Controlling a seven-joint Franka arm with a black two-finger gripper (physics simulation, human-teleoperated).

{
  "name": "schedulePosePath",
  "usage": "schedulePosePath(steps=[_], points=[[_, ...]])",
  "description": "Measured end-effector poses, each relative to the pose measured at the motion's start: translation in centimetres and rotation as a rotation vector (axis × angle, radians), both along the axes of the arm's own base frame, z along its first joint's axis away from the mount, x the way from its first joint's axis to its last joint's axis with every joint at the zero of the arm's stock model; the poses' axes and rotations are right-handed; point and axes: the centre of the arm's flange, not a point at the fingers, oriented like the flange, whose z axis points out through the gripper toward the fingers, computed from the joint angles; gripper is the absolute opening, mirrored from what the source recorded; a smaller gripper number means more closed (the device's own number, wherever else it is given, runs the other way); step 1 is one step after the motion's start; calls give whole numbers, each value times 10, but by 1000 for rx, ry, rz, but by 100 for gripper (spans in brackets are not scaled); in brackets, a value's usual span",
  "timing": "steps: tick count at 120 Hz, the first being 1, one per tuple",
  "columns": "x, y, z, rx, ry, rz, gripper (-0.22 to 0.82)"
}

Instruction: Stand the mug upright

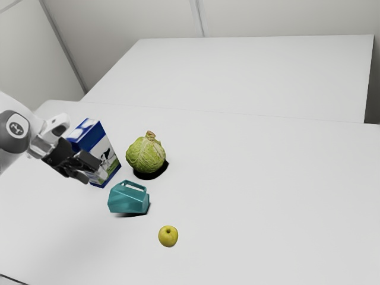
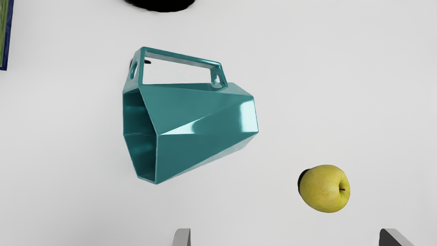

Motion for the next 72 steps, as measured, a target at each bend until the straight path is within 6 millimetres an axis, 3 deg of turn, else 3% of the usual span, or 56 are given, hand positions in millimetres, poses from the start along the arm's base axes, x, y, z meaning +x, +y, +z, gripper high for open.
schedulePosePath(steps=[15, 34, 53, 72], points=[[-5, -4, -35, -165, -85, 15, 60], [-5, 1, -64, -235, -173, -16, 60], [-4, 9, -77, -234, -260, -80, 60], [-15, 18, -91, -215, -311, -135, 60]])
